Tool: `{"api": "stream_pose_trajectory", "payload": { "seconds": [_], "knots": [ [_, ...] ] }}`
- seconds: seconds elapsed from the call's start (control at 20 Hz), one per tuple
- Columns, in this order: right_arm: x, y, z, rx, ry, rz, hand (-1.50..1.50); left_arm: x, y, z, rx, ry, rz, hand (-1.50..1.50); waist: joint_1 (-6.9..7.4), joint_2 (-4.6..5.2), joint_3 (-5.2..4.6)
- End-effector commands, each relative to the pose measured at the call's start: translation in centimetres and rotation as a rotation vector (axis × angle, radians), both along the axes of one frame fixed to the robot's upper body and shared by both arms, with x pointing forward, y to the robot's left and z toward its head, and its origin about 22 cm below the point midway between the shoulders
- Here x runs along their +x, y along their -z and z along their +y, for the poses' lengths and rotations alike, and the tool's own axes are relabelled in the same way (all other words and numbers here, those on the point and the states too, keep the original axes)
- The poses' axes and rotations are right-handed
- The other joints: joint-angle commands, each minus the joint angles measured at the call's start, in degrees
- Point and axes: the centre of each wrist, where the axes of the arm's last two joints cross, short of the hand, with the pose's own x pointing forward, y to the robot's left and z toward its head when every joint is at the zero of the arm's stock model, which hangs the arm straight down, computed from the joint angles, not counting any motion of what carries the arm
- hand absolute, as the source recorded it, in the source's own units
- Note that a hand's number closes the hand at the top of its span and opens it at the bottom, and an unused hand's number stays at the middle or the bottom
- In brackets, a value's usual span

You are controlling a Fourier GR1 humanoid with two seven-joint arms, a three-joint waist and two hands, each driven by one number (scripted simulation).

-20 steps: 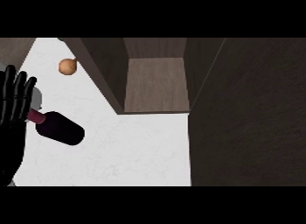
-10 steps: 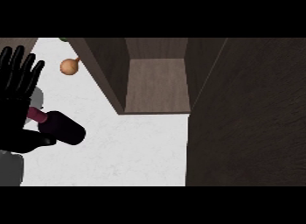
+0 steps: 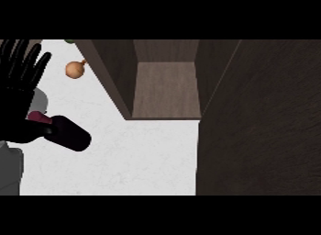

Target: Pick up the wine, place it into the cabinet and close the cabinet

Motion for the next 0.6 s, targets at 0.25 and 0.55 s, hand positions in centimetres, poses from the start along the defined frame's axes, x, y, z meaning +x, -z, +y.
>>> {"api": "stream_pose_trajectory", "payload": {
  "seconds": [0.25, 0.55],
  "knots": [
    [-1.4, -1.6, 0.6, -0.016, -0.013, 0.011, -1.5, -1.6, 0.3, -0.7, -0.009, -0.012, 0.01, -1.5, 0.21, -0.02, 0.0],
    [-0.2, -2.4, -0.8, -0.01, -0.001, -0.005, -1.5, -2.7, -0.2, 1.1, 0.015, -0.017, -0.009, -1.5, 0.29, 0.0, 0.0]
  ]
}}
